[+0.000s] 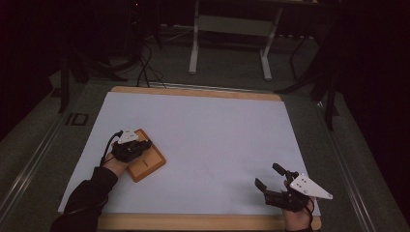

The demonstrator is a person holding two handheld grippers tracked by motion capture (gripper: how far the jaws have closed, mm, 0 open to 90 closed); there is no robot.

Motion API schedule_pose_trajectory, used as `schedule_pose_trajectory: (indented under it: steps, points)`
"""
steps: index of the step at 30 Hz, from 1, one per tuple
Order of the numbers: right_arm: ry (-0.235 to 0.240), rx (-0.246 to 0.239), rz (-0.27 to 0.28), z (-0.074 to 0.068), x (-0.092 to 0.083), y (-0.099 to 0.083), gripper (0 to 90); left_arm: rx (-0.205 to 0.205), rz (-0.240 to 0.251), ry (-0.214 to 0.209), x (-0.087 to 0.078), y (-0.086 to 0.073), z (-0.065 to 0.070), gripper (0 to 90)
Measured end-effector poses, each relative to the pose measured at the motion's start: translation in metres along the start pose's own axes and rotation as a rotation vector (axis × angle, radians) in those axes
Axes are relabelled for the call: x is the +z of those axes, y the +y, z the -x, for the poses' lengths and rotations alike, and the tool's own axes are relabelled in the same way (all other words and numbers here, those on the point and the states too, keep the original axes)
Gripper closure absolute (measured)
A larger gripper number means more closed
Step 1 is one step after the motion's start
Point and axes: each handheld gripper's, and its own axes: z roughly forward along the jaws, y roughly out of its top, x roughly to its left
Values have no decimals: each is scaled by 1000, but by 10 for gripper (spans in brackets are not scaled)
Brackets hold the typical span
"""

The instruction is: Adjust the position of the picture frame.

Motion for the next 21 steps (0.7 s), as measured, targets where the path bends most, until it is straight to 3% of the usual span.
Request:
schedule_pose_trajectory:
  steps: [11, 21]
  points:
    - [4, 5, 1, 0, 0, 0, 139, 16, -1, -8, -3, 0, 3, 851]
    - [10, 17, 2, 2, 0, 0, 139, 8, 38, 0, -15, 5, 3, 852]
